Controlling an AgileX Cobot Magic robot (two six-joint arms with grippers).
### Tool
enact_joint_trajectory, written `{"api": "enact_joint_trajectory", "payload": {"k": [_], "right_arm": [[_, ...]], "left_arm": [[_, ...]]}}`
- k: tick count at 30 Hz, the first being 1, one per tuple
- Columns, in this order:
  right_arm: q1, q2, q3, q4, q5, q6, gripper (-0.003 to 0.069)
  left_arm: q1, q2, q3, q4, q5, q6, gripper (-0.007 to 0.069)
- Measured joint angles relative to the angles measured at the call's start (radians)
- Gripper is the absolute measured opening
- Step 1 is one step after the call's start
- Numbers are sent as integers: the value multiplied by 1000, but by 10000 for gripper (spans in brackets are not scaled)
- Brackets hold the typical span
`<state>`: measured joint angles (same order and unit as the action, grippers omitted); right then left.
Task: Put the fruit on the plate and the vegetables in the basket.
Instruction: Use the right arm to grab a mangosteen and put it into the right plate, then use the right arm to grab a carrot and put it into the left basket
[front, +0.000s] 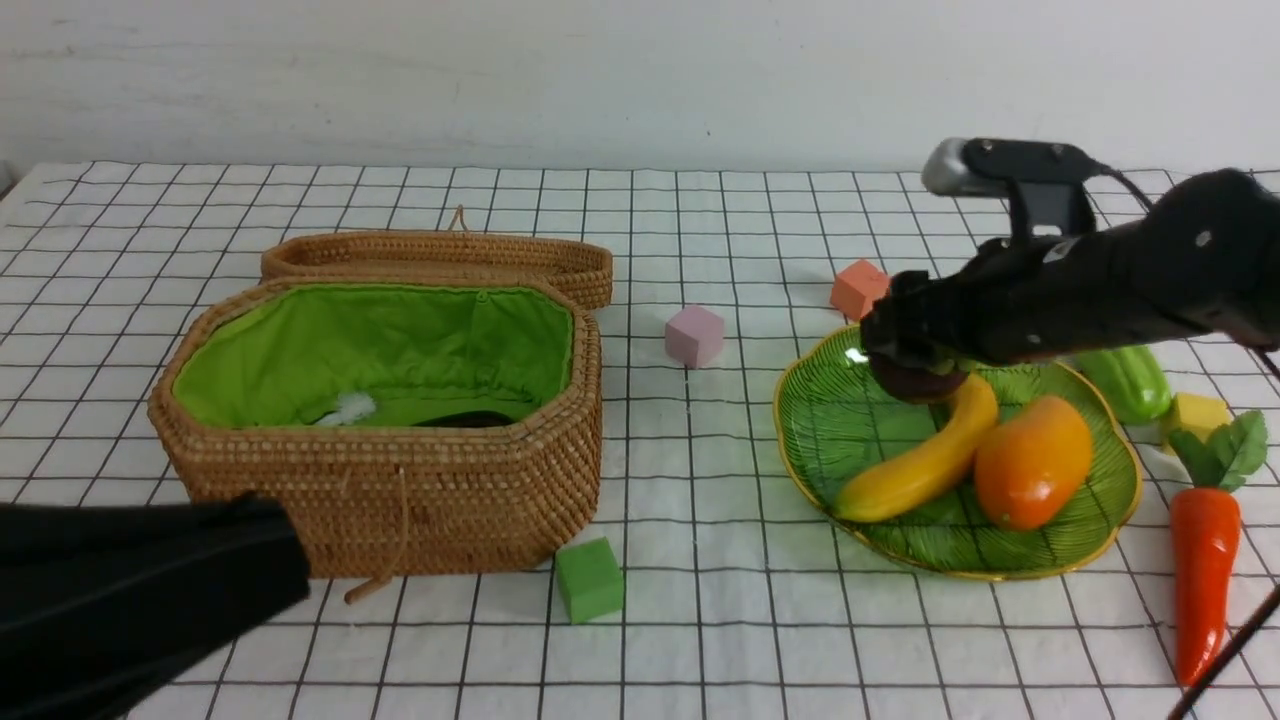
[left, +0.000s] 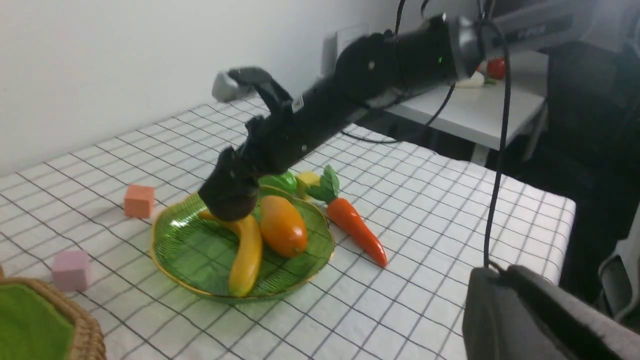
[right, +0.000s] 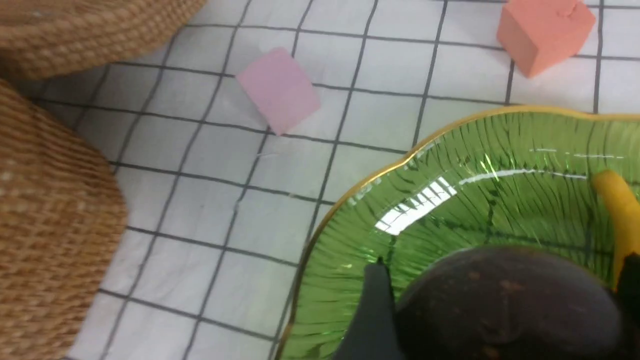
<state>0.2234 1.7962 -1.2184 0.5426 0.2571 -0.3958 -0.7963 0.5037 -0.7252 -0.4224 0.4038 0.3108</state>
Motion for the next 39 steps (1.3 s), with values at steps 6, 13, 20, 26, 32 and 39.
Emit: {"api": "enact_joint_trajectory", "payload": {"k": [6,13,20,26,32,39], "right_arm": [[0,47,-3,5,-14,-12,663],[-2,-77,-3,4,33,-12,638],[-116,-315,-3,-68,468,57,327],[-303,-345,101,-281,621,370,146],[-403,-253,224,-345,505,500,290],[-407,-103,227,-367,354,523,472]], "left_arm": [[0,0,0,60,-29,-25,-13],[0,0,0,61,-31,-25,-13],[0,0,0,63,57,-55,-13],[0,0,0,50,166,-118,-13],[0,0,0,50,179,-80,-13],[0,0,0,49,189,-36,-13]]}}
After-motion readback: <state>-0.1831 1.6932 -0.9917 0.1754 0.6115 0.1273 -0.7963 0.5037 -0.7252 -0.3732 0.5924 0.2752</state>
